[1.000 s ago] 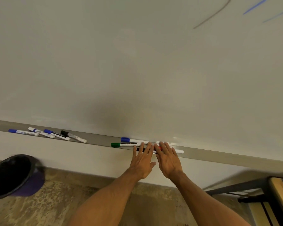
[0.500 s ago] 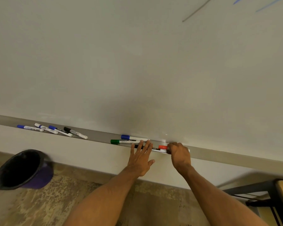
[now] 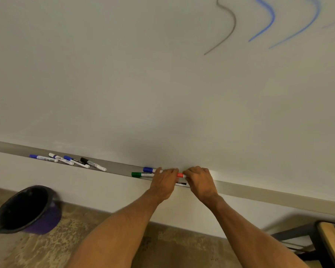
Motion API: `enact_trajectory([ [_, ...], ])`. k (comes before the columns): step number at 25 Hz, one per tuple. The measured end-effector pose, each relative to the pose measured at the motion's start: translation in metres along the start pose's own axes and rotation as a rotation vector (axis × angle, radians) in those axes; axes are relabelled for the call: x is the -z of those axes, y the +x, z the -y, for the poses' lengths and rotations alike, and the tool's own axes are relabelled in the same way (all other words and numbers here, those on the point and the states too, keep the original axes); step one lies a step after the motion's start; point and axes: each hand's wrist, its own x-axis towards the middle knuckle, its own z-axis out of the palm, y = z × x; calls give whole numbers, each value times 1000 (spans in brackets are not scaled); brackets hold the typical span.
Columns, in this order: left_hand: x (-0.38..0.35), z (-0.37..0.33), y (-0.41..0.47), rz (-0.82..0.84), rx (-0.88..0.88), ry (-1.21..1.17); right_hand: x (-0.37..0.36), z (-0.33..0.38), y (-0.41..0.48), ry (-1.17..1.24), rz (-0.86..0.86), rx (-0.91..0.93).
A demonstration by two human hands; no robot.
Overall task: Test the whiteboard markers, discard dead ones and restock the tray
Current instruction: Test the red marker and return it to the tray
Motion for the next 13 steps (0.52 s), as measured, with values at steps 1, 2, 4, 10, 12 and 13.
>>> enact_trajectory([
  [1,5,-1,-1,-39,-19,18,5,3,2,3,-22,30],
  [2,9,0,-3,-86,-43,29,11,5,3,7,-46,63],
  [4,17,5,-6,-171,-90,59,19,9,7,-1,-65,147],
  [10,40,15,-15,-296,-166,114,34,25,14,-52,9,252],
  [12,58,16,-17,-317,-197,232,40,29,17,-83,-23,256],
  [13,66,16,-17,-318,-221,289,46,32,19,-94,-34,255],
])
